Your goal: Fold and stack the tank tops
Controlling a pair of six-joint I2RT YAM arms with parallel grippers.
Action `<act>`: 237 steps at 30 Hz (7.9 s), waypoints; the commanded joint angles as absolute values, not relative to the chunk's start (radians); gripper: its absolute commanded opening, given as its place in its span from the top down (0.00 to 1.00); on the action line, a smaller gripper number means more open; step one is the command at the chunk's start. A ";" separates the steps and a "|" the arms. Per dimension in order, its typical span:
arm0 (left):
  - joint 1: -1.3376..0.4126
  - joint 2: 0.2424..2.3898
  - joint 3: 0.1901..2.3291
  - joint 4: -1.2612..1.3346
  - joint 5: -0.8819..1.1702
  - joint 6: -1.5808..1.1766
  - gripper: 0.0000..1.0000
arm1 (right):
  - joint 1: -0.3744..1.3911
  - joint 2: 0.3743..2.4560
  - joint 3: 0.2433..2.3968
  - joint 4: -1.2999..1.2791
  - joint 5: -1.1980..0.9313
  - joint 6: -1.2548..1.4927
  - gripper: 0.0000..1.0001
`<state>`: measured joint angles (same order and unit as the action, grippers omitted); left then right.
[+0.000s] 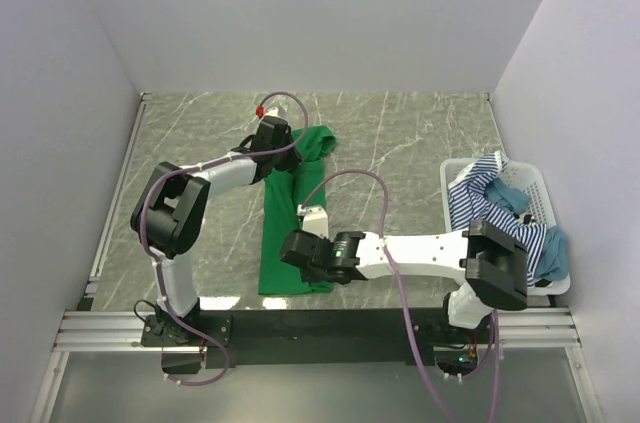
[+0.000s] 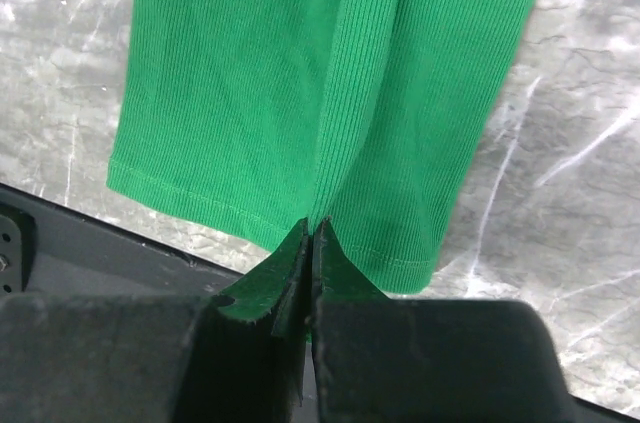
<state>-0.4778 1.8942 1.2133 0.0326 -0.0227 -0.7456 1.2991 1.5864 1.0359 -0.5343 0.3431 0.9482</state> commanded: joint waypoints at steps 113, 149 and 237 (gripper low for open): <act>-0.917 1.683 0.785 -0.144 0.143 -0.986 0.99 | 0.534 2.463 2.275 -0.623 0.512 0.443 0.99; -0.884 1.542 0.744 -0.167 0.149 -0.993 0.91 | 0.431 2.206 1.920 -0.411 0.141 0.403 0.47; -0.828 1.480 0.741 -0.213 0.226 -0.873 0.84 | 0.572 1.763 1.032 -0.167 0.255 0.762 0.58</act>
<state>-0.8318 1.5131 0.7223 -0.2264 0.2211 -0.8948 0.5655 1.7721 1.0470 -0.1951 0.2207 0.7403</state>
